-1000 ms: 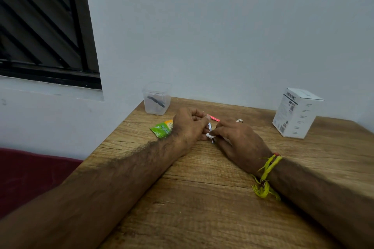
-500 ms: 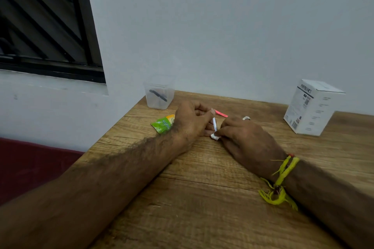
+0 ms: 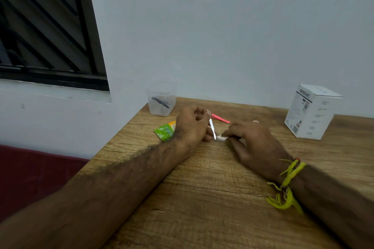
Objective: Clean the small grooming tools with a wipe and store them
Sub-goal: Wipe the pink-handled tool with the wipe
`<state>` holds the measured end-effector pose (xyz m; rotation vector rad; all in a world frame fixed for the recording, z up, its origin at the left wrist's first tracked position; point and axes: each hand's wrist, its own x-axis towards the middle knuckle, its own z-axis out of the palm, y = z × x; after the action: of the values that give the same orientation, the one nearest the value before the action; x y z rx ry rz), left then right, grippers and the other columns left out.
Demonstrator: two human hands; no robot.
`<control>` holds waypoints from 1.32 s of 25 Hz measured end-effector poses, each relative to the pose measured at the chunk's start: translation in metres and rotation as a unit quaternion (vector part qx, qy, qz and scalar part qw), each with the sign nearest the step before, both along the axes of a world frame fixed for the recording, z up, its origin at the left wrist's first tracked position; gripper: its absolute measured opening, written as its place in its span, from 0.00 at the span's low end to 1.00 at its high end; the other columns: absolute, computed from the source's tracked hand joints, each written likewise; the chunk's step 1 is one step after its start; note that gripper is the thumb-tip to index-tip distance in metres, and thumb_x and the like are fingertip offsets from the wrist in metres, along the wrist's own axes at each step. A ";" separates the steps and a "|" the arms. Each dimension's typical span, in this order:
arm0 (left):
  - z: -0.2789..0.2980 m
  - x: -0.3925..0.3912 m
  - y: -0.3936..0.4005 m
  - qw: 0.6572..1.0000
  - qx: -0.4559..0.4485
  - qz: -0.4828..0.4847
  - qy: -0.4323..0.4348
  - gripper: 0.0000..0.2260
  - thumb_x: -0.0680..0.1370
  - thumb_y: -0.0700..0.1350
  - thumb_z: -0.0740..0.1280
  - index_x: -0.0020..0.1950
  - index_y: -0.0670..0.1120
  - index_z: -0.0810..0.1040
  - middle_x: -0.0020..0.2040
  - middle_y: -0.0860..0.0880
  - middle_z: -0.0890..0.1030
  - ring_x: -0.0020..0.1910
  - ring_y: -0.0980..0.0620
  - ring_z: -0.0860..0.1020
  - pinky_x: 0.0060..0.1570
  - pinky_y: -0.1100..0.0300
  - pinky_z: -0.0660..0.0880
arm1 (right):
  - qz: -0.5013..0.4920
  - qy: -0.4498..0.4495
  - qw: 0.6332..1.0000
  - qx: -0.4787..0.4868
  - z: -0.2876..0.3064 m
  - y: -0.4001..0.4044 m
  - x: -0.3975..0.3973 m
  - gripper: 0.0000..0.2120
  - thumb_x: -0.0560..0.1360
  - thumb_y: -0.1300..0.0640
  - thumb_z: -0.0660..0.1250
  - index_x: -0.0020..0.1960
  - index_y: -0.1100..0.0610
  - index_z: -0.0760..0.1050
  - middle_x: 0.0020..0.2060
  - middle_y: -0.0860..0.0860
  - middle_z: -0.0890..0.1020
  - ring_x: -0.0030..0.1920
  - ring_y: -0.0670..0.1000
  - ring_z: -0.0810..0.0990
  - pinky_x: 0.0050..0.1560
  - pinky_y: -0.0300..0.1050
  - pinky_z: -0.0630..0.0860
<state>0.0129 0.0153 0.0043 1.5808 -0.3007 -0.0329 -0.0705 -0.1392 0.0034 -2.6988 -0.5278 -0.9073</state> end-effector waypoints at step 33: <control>0.005 -0.026 -0.003 0.984 -0.030 -0.169 0.038 0.04 0.77 0.30 0.68 0.51 0.31 0.78 0.43 0.35 0.84 0.34 0.50 0.84 0.36 0.60 0.83 | -0.062 -0.172 0.983 0.026 -0.006 0.000 0.019 0.08 0.75 0.65 0.67 0.51 0.63 0.82 0.43 0.56 0.81 0.45 0.57 0.79 0.47 0.51 0.75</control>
<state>-0.0131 0.0122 0.0092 1.4496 -0.5017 -0.3436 -0.0519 -0.1393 -0.0025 -2.5624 -0.3966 -1.4134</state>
